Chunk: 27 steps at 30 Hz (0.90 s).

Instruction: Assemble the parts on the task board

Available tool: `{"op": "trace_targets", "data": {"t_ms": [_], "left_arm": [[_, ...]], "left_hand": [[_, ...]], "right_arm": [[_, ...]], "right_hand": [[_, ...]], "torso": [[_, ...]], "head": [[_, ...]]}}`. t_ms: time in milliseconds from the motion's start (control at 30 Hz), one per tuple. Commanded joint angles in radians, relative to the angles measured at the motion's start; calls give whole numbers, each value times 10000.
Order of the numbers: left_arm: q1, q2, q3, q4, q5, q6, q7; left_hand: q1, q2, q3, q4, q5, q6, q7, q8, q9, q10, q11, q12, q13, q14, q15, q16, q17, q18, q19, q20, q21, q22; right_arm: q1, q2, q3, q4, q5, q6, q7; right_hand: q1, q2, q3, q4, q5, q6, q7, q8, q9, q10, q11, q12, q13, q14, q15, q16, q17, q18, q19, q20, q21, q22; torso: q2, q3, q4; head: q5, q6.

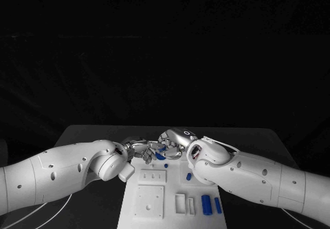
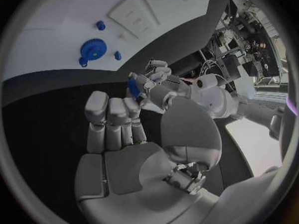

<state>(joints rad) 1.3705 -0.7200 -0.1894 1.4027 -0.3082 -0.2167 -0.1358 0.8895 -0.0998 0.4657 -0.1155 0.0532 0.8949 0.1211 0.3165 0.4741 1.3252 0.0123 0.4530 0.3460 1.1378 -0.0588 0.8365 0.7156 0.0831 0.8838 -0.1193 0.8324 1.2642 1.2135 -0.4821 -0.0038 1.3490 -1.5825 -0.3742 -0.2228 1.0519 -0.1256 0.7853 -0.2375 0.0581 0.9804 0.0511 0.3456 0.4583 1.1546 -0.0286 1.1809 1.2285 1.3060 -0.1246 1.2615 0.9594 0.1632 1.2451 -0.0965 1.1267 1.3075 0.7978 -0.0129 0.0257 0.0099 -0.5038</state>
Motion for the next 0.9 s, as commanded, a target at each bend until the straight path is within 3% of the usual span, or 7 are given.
{"op": "trace_targets", "data": {"t_ms": [33, 300, 533, 733, 900], "left_arm": [[17, 31, 15, 49, 3, 223, 79], [16, 65, 15, 56, 29, 291, 106], [16, 87, 15, 62, 29, 357, 86], [16, 80, 14, 76, 25, 423, 53], [15, 56, 14, 65, 0, 400, 45]], "left_hand": [[-12, 106, -1, -56, -20, 63, 10, -48, -11, -81, -12, 68, 11, -72, -9, 40, -17, -123, -74, -357, 43, -12], [143, 577, 16, -385, 3, 150, -2, -59, -29, -107, -25, 91, 45, -88, -10, 102, -108, -142, -120, -361, 99, -61], [274, 819, 73, -701, 45, 229, -17, -68, -50, -104, -35, 98, 60, -90, -16, 162, -184, -155, -143, -368, 155, -105], [520, 1169, 272, -1135, 477, 412, -45, -28, -50, -87, -61, 82, 63, -96, -14, 245, -273, -185, -166, -365, 235, -161], [594, 1472, 359, -1406, 559, 535, -74, 3, -43, -58, -80, 62, 59, -95, -18, 309, -327, -203, -178, -368, 295, -199]], "right_arm": [[-45, 44, -20, 9, -66, 187, 67], [-82, 99, -28, -18, -34, 223, 94], [-84, 118, -32, -57, -34, 228, 91], [-98, 133, -33, -106, -34, 236, 89], [-105, 122, -35, -103, -31, 245, 90]], "right_hand": [[25, 42, 62, 6, 49, 595, 328, 201, 336, 86, 14, 33, 12, 0, -98, -35, 11, 986, 20, -26, 15, 112], [17, 46, 68, 5, 54, 594, 328, 199, 338, 85, 15, 29, 10, 0, -98, -37, 10, 986, 22, -25, 12, 111], [11, 49, 75, 2, 57, 594, 328, 196, 340, 92, 14, 34, 16, 1, -98, -40, 10, 986, 24, -24, 10, 109], [7, 52, 79, -1, 60, 594, 328, 195, 342, 92, 14, 32, 15, 1, -99, -41, 9, 986, 26, -24, 9, 109], [3, 54, 82, -3, 61, 594, 328, 194, 343, 98, 14, 36, 20, 2, -99, -42, 9, 986, 27, -23, 8, 108]], "torso": [[4, -5, -2], [10, -3, -8], [8, -8, 4], [10, -3, -3], [5, -6, -9]], "head": [[4, -10], [11, -29], [4, -39], [8, -51], [8, -52]]}}
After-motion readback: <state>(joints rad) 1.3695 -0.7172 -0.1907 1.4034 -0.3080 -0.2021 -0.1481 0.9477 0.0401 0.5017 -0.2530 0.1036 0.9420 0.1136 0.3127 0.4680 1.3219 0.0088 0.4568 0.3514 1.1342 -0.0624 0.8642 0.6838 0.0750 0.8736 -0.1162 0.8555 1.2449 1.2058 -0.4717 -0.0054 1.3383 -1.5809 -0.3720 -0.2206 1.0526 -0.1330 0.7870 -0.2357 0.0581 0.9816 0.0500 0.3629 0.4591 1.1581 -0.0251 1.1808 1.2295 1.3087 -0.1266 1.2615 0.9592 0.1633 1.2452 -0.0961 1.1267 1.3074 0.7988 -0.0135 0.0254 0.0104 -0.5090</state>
